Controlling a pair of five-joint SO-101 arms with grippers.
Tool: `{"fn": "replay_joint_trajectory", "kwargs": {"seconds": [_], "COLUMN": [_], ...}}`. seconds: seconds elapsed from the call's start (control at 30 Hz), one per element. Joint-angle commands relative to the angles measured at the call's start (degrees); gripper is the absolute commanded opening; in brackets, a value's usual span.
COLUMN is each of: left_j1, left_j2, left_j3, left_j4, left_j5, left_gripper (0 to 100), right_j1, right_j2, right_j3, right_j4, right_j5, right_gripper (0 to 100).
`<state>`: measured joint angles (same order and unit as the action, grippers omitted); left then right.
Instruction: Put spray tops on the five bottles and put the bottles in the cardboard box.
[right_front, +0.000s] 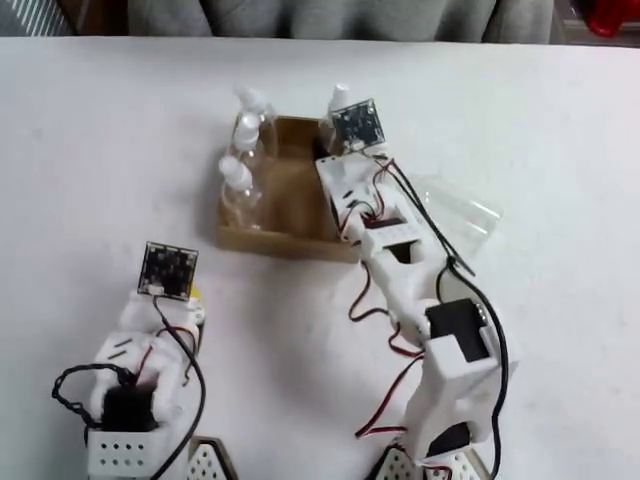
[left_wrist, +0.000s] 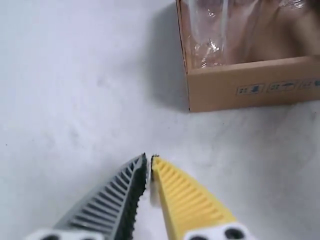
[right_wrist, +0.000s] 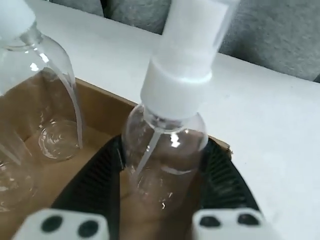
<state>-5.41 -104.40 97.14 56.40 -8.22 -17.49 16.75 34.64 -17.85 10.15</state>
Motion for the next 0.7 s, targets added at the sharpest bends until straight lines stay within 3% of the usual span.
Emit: {"fn": "replay_joint_trajectory", "kwargs": {"seconds": [0.0,0.5,0.67], "left_j1": [-0.5,-0.5,-0.5], "left_j2": [-0.4,-0.4,-0.4], "left_j3": [-0.2,-0.2,-0.2], "left_j4": [-0.4,-0.3,-0.3], "left_j5": [-0.5,-0.5,-0.5], "left_gripper": [3,3,3], "right_j1": [-0.5,-0.4,-0.8], "right_j2": [-4.4,0.7,0.7], "right_j3": [3.1,0.7,2.2], "right_j4": [1.5,1.5,1.9], "right_j5": [1.0,1.2,1.6], "right_gripper": [1.8,2.1,13.8]}}
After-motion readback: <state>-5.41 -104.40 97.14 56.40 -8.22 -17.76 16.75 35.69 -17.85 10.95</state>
